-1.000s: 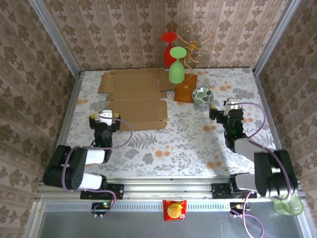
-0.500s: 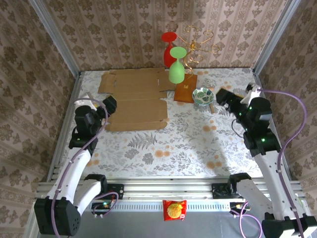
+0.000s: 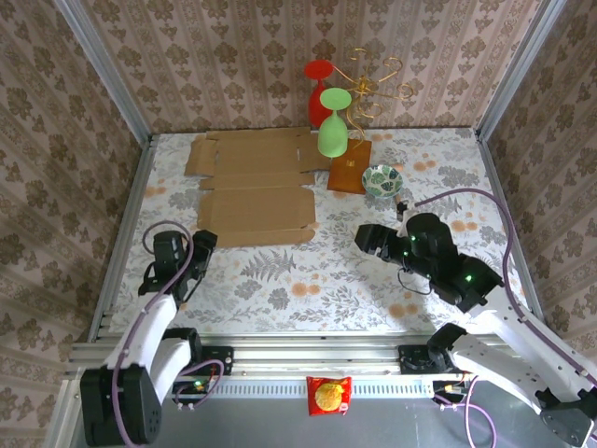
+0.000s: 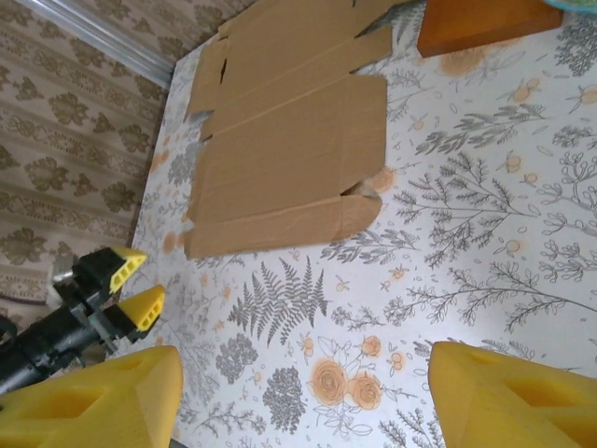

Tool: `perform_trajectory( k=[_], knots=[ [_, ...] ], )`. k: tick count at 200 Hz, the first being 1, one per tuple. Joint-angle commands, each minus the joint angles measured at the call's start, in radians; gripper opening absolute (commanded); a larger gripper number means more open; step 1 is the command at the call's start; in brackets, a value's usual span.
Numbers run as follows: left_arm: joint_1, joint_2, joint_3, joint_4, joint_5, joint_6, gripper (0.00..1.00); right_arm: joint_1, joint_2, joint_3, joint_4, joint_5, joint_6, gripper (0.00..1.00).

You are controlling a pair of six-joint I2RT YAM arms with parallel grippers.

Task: Fold the paper box

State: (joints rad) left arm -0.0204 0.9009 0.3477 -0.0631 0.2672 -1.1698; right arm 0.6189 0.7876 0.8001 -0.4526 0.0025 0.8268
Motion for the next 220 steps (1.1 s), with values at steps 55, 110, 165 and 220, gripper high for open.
perform_trajectory(
  k=[55,110,165,220],
  knots=[
    [0.04,0.183,0.013,0.182,0.01,-0.061,0.68,0.026,0.185,0.041,0.127,0.012,0.008,0.69],
    [0.054,0.341,0.025,0.327,0.049,-0.05,0.68,0.093,0.624,0.211,0.363,-0.01,0.028,0.52],
    [0.079,0.424,0.015,0.437,0.081,-0.031,0.67,0.091,1.026,0.443,0.461,-0.039,0.04,0.43],
    [0.092,0.478,0.013,0.509,0.102,-0.01,0.65,0.056,1.297,0.62,0.334,-0.072,0.095,0.37]
  ],
)
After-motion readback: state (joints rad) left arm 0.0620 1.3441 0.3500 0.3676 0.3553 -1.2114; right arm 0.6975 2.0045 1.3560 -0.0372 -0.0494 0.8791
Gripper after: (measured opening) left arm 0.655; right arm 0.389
